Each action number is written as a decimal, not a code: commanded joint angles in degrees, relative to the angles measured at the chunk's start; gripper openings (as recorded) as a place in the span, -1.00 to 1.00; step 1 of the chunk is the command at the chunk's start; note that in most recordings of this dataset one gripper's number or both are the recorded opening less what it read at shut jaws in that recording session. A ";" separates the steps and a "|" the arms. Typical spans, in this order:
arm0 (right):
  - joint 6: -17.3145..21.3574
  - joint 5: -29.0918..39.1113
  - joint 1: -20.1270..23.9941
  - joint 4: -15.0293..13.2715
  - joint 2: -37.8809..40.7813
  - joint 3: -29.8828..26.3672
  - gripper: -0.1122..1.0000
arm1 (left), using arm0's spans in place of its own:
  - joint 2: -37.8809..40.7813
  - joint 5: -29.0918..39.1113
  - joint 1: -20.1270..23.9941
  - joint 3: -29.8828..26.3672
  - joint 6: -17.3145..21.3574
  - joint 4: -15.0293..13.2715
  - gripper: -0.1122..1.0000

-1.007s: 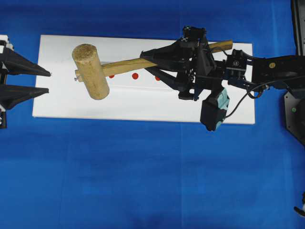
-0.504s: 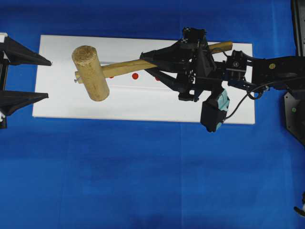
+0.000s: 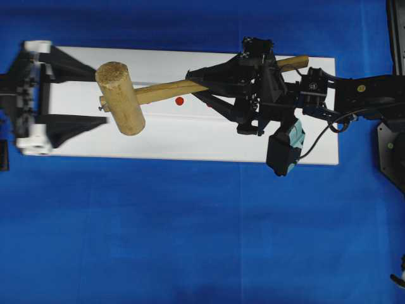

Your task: Hit the mark with a hammer.

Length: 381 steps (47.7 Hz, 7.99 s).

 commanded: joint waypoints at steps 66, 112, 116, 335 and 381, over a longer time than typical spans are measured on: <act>2.64 6.59 0.09 0.53 -2.11 -3.16 0.11 | 10.20 0.18 -0.18 -8.09 -0.62 0.09 0.01; 13.27 21.01 1.58 24.96 -7.38 -3.16 0.91 | 10.11 1.05 -3.34 -8.00 18.54 0.26 0.01; 13.71 22.06 1.58 26.10 -7.38 -3.16 0.91 | 10.11 1.05 -3.43 -8.00 18.54 0.26 0.01; 17.31 23.12 -4.31 42.54 7.21 0.00 -0.77 | -29.88 31.20 -0.53 9.23 11.51 0.00 0.78; 16.96 22.24 -3.87 40.96 -14.85 9.93 -0.76 | -29.88 30.94 -0.09 9.40 11.60 0.00 0.78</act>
